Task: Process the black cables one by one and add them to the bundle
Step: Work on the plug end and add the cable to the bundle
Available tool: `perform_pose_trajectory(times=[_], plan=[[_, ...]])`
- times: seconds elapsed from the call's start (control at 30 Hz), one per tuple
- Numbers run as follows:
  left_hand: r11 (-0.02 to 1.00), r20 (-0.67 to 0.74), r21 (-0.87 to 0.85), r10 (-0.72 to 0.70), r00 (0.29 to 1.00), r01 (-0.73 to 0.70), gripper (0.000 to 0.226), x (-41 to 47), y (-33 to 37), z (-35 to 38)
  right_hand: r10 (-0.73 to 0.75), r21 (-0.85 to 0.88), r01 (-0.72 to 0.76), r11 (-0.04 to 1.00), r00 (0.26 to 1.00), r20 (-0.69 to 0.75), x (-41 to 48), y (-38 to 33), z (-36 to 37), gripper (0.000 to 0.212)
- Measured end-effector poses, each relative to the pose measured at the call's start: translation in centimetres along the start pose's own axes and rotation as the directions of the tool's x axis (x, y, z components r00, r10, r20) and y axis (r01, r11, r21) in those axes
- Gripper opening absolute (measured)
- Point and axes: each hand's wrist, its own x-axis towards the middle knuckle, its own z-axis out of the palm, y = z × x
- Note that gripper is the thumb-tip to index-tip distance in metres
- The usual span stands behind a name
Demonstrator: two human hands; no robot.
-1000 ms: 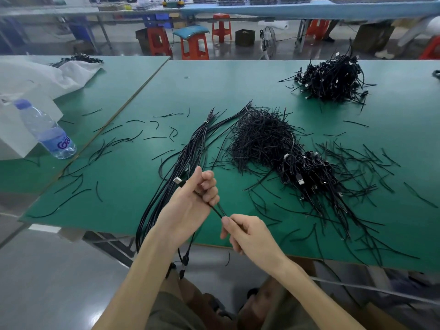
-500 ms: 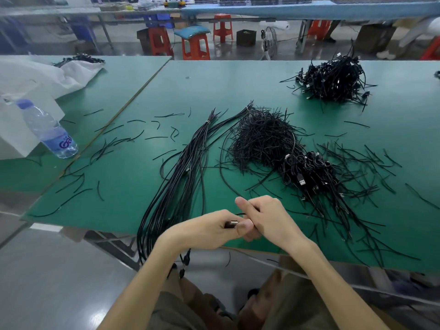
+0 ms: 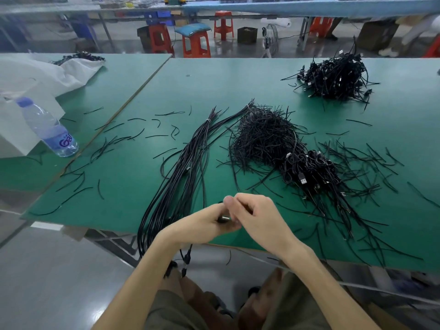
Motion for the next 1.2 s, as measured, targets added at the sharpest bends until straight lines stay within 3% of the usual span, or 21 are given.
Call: perform_pose_trajectory(times=[0.17, 0.27, 0.37, 0.5, 0.73, 0.87, 0.97, 1.07, 1.2], plan=[[1.0, -0.073, -0.001, -0.007, 0.997, 0.007, 0.034, -0.5, -0.1, -0.4, 0.011, -0.074, -0.006, 0.997, 0.997, 0.071, -0.5, 0.3, 0.8, 0.035], [0.999, -0.065, 0.046, -0.014, 0.998, 0.017, 0.034, 0.2, -0.6, -0.4, -0.002, -0.021, 0.001, 1.0, 1.0, -0.021, -0.3, 0.4, 1.0, 0.018], [0.999, -0.025, -0.047, 0.004, 1.0, -0.005, 0.019, 0.0, -0.8, -0.5, 0.028, 0.053, -0.02, 0.998, 0.988, -0.155, -0.2, 0.5, 0.6, 0.024], [0.991, -0.02, -0.136, -0.001, 1.0, -0.002, 0.024, 0.1, -1.1, -0.5, 0.055, 0.088, -0.037, 0.995, 0.977, -0.208, -0.3, 0.6, 0.4, 0.026], [0.942, -0.077, -0.336, -0.035, 0.996, 0.007, 0.033, 0.4, -2.0, 0.2, -0.057, -0.229, 0.011, 0.973, 0.978, -0.199, -0.9, -0.1, 0.9, 0.027], [0.784, -0.06, -0.614, 0.074, 0.995, -0.096, 0.038, 0.2, -2.6, 0.8, -0.094, -0.342, 0.013, 0.94, 0.97, -0.224, -1.1, -1.0, 1.0, 0.034], [0.7, -0.071, -0.69, 0.185, 0.98, -0.183, 0.046, 0.3, -3.1, 1.0, -0.111, -0.337, 0.029, 0.941, 0.968, -0.226, -1.3, -1.6, 1.6, 0.04], [0.616, -0.114, -0.742, 0.274, 0.955, -0.265, 0.052, 0.7, -3.1, 0.9, -0.104, -0.184, 0.077, 0.98, 0.984, -0.145, -1.4, -1.4, 2.6, 0.041], [0.402, -0.231, -0.856, 0.264, 0.936, -0.324, 0.055, 1.3, -2.9, 0.5, -0.01, 0.085, 0.013, 0.996, 0.999, -0.034, -1.5, 0.6, 3.5, 0.042]])
